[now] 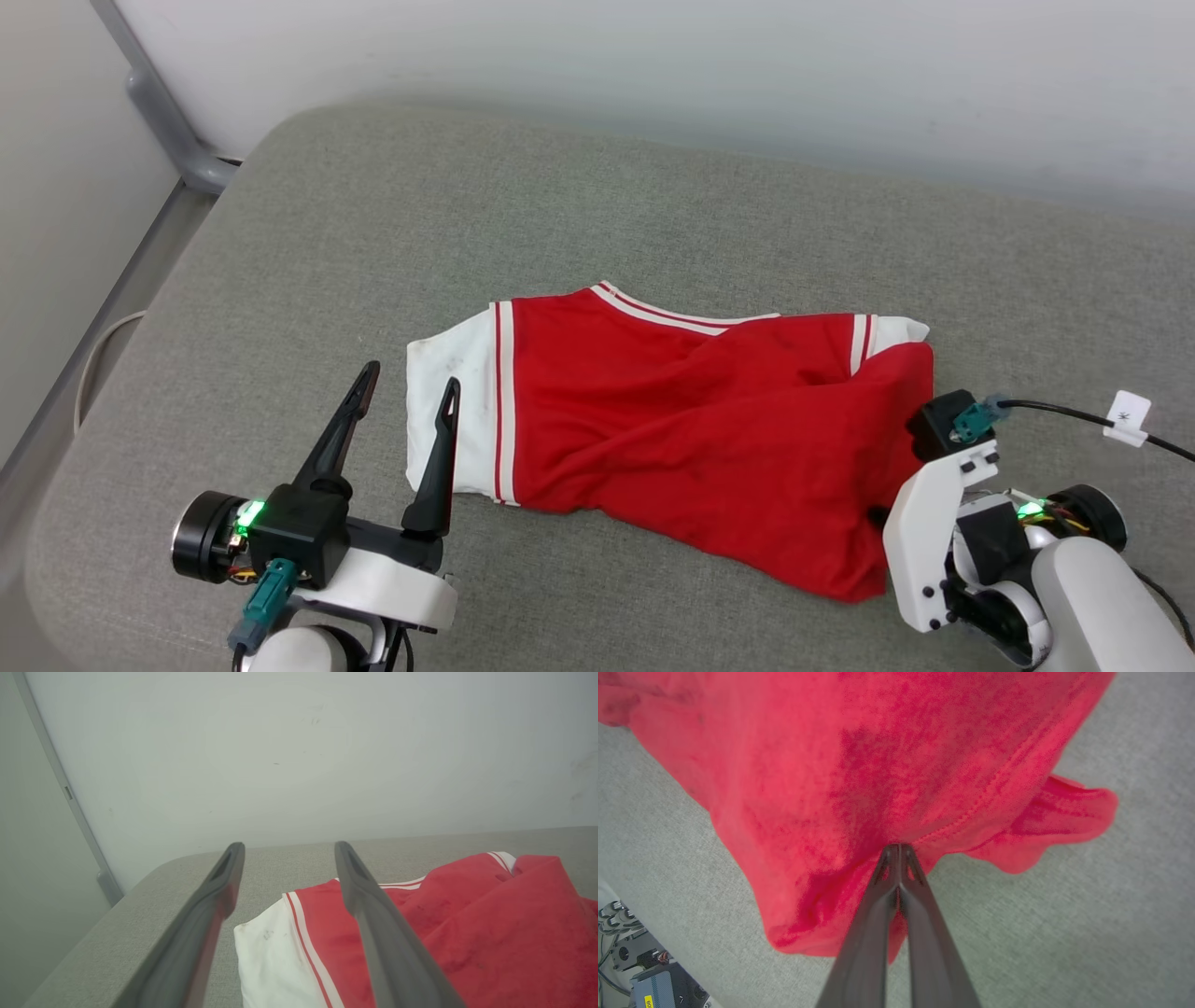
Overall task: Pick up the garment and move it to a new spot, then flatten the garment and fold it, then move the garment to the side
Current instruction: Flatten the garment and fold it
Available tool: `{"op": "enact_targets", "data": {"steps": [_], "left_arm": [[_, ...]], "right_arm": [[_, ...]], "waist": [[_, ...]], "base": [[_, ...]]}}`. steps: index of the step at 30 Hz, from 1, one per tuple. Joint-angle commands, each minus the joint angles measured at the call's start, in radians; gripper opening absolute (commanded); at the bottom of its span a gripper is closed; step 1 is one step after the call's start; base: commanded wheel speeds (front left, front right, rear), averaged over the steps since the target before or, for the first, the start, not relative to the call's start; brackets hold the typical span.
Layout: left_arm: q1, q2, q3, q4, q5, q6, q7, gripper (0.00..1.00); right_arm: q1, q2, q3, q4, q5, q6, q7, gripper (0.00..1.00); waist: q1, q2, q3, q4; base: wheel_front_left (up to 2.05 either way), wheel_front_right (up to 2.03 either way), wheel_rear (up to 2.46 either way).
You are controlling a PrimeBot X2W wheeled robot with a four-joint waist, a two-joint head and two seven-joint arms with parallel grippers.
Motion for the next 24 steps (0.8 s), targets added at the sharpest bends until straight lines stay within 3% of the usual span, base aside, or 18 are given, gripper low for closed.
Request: {"op": "enact_targets", "data": {"steps": [1, 8, 18, 24], "left_arm": [[-0.002, -0.001, 0.004, 0.003, 0.005, -0.006, -0.003, 1.0], [0.022, -0.004, 0.016, 0.017, 0.016, -0.01, -0.003, 1.0], [0.047, -0.013, 0.031, 0.019, 0.016, -0.015, -0.003, 1.0], [0.05, -0.014, 0.028, 0.02, 0.02, -0.023, -0.003, 1.0]], "right_arm": [[-0.01, -0.008, -0.004, 0.0, 0.004, -0.001, -0.013, 0.0], [0.062, -0.006, -0.075, -0.072, 0.018, -0.001, -0.048, 0.0], [0.294, 0.049, -0.205, -0.312, 0.039, -0.001, -0.003, 0.0], [0.318, 0.074, -0.218, -0.375, 0.044, -0.001, -0.019, 0.0]], "waist": [[-0.0001, -0.0001, -0.003, -0.002], [-0.0001, -0.0001, -0.043, -0.039], [-0.0001, -0.0001, -0.085, -0.108], [-0.0001, -0.0001, -0.087, -0.126]], "base": [[0.0, 0.0, 0.0], [0.0, 0.0, 0.0], [0.0, 0.0, 0.0], [0.0, 0.0, 0.0]]}}
